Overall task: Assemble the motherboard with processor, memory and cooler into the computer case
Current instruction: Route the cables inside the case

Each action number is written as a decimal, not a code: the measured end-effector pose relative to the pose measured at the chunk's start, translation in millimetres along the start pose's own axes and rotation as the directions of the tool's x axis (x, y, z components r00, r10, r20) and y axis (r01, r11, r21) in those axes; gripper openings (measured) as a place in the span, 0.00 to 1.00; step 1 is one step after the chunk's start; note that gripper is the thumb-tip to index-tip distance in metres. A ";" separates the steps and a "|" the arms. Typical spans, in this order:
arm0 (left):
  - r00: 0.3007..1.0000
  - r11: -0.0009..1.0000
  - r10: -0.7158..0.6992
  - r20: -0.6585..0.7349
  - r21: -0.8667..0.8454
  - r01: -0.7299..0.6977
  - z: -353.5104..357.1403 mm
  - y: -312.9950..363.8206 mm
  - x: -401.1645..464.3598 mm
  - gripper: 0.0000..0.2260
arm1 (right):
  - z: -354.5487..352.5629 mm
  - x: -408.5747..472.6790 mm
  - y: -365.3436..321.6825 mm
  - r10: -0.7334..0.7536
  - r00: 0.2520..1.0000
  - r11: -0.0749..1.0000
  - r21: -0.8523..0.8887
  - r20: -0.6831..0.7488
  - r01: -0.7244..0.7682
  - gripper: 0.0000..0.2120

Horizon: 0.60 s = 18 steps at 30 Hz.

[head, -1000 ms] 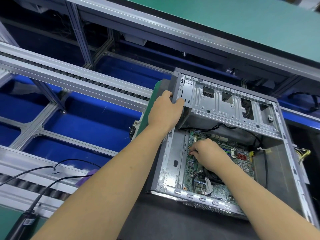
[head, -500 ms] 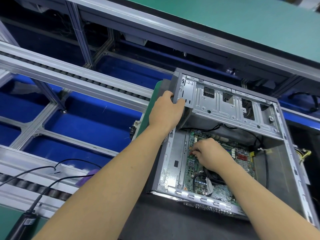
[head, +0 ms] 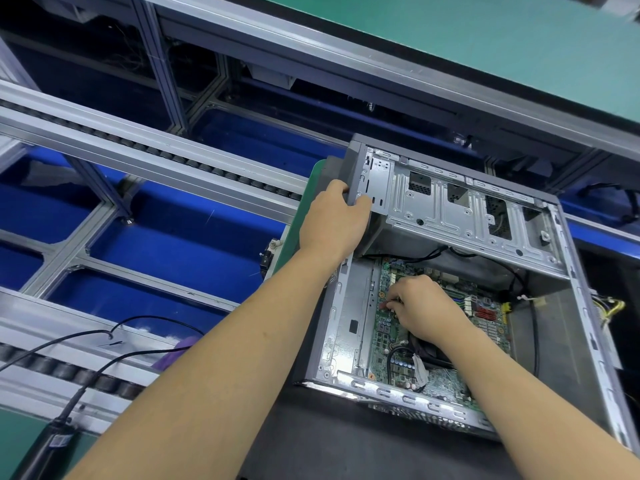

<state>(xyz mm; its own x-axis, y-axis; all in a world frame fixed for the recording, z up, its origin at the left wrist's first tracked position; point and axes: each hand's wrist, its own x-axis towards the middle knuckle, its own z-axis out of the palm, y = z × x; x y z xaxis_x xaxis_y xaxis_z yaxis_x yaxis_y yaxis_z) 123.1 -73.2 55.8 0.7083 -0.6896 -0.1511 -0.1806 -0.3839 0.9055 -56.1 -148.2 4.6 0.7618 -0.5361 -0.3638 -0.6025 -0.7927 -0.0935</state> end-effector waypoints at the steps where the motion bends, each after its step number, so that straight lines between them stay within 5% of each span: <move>1: 1.000 1.000 0.001 -0.001 0.001 -0.001 0.1 0.0 0.1 0.18 | 0.0 -0.2 0.1 -0.001 1.000 1.000 0.001 -0.004 0.001 0.08; 18: 1.000 1.000 0.004 -0.002 0.000 -0.004 -0.1 -0.1 0.5 0.18 | -0.2 -1.4 -0.4 -0.029 0.999 1.000 0.007 -0.033 0.030 0.08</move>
<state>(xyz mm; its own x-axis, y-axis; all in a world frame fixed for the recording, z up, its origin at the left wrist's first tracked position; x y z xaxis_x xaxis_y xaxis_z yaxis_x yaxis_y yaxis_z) 123.5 -73.5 55.7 0.7089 -0.6899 -0.1465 -0.1836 -0.3810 0.9062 -56.9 -147.2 5.3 0.7866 -0.5220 -0.3298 -0.5814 -0.8060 -0.1110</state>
